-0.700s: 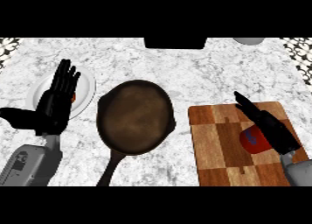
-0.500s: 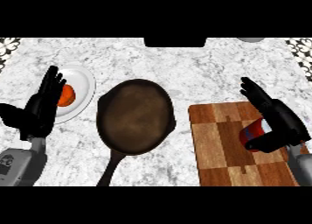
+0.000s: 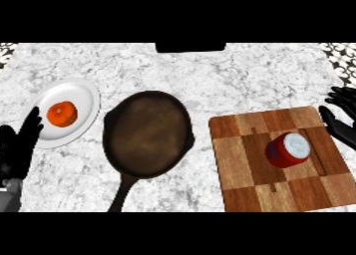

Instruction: Pick the can from the cutting board and place it in the pan

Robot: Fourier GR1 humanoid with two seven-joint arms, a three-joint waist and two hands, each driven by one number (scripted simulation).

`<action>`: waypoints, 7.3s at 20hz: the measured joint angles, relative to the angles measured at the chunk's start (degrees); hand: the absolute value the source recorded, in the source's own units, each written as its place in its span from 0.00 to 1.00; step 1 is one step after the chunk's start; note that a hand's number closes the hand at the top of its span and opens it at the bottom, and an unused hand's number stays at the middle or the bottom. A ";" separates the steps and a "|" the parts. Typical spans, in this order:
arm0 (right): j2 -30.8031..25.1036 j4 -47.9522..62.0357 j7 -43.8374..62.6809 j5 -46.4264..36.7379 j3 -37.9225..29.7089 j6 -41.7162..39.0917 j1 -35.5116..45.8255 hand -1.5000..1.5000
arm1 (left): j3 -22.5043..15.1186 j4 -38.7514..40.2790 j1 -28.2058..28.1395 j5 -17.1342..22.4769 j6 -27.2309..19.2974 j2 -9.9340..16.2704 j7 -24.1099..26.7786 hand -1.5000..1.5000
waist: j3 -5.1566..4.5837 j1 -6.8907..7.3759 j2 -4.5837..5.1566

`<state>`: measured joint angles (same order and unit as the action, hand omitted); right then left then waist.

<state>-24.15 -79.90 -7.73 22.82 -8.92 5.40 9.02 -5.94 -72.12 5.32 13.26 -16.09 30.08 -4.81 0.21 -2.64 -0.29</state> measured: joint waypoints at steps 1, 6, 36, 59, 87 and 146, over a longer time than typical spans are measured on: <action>0.75 -0.25 -1.78 1.25 -1.62 -0.06 -1.12 0.00 | 0.01 0.30 0.31 -0.25 0.27 0.55 -0.93 0.50 | -0.01 0.24 0.04; -0.32 -7.86 -4.56 3.48 -5.27 -4.55 -10.16 0.00 | -0.14 -0.67 0.93 -2.39 0.45 0.86 -4.78 0.50 | -0.14 1.37 0.10; -27.03 -20.77 46.26 -17.02 17.62 -26.26 3.58 0.00 | 1.59 -2.86 1.23 -6.65 3.03 -0.93 -8.09 0.50 | -0.23 3.33 0.36; -10.52 -14.55 40.82 -40.05 14.93 -35.10 0.58 0.00 | 9.22 -4.50 1.03 -13.26 8.39 -5.63 -10.16 0.50 | -0.21 2.71 0.27; -3.00 -7.44 26.55 -63.18 14.42 -31.37 -0.19 1.00 | 13.99 -3.76 2.31 -19.24 12.14 -10.88 -10.10 0.50 | -0.45 2.64 0.09; 24.14 37.67 21.12 -38.49 43.79 22.95 39.96 0.00 | 13.77 -2.22 6.88 -22.21 15.25 -13.28 -9.12 0.50 | -0.12 8.46 1.80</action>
<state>-0.01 -42.23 13.40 -15.68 34.87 28.35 48.98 7.82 -74.33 12.21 -8.96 -0.84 16.80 -13.93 0.09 5.82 1.51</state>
